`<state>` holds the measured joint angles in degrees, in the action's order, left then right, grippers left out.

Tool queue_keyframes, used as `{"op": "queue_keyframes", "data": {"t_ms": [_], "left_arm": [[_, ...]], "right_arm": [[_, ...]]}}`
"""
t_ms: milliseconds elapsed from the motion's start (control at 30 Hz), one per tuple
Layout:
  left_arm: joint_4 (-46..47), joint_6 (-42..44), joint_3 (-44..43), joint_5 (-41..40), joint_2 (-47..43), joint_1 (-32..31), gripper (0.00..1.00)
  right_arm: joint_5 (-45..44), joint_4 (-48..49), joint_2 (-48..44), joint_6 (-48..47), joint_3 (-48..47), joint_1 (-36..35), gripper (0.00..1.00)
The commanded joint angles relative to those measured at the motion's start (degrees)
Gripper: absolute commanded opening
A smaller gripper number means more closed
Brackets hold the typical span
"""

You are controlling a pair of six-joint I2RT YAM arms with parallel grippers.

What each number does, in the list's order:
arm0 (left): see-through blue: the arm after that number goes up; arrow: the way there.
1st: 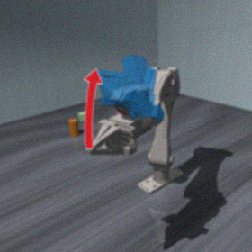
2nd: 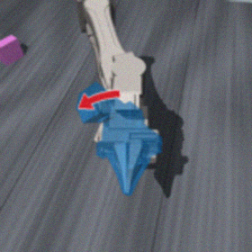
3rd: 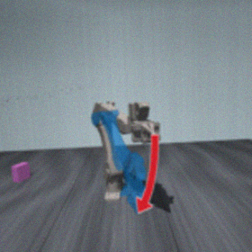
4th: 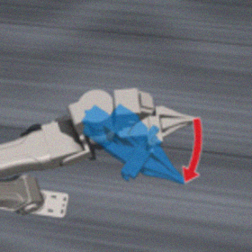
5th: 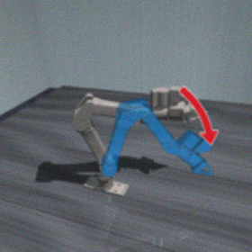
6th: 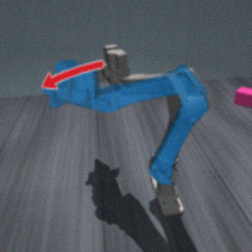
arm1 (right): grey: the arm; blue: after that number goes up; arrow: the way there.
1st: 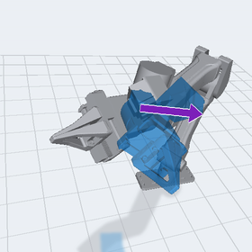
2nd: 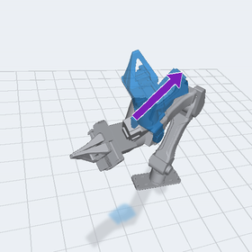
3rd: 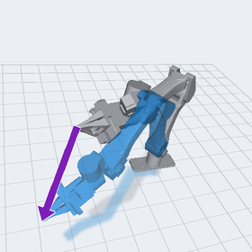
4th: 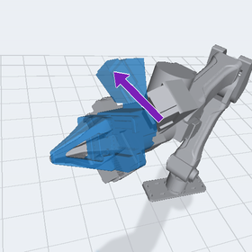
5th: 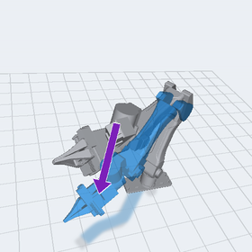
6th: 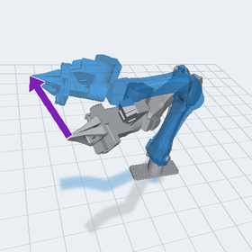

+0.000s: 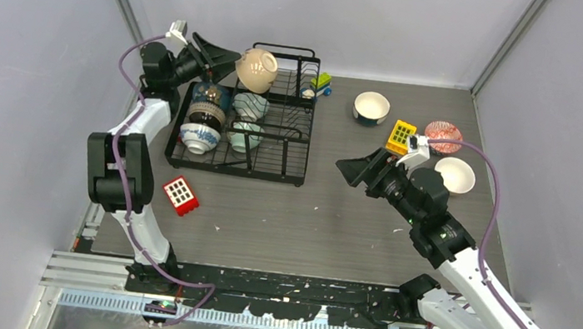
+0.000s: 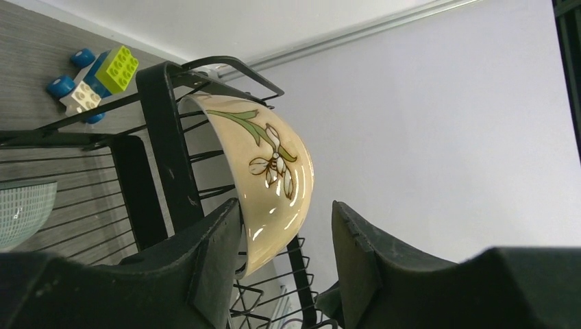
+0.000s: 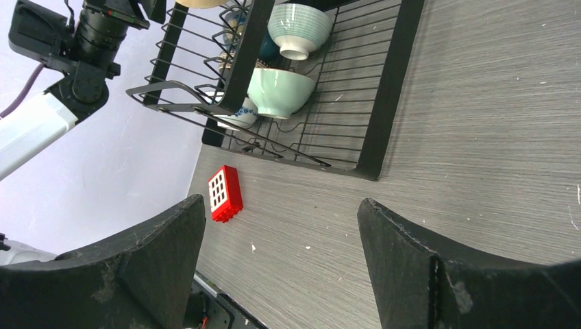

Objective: Unload the bowls from the dish rack
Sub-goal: Pick up the bowl from the dish rack.

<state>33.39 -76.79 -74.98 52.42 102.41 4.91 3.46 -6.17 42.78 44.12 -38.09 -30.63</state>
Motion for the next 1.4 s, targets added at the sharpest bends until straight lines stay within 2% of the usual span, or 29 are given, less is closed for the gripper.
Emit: {"op": "queue_keyframes", "data": {"t_ms": [0, 733, 1300, 1367], "left_arm": [[6.7, -2.51, 0.42, 1.86, 0.49, -0.64, 0.52], [13.98, -7.83, -0.65, 3.12, 3.91, -3.9, 0.43], [18.73, -11.32, -2.21, 2.93, 4.89, -4.4, 0.22], [19.03, -11.61, -2.63, 2.9, 4.9, -6.11, 0.19]], "right_arm": [[-1.35, 0.6, -1.04, -0.09, -0.16, -0.16, 0.85], [-2.49, 0.1, -1.73, -0.26, 1.11, -0.14, 0.86], [-2.81, -0.23, -2.27, -0.35, 1.74, -0.21, 0.85], [-2.85, -0.16, -2.39, -0.35, 1.78, -0.22, 0.85]]}}
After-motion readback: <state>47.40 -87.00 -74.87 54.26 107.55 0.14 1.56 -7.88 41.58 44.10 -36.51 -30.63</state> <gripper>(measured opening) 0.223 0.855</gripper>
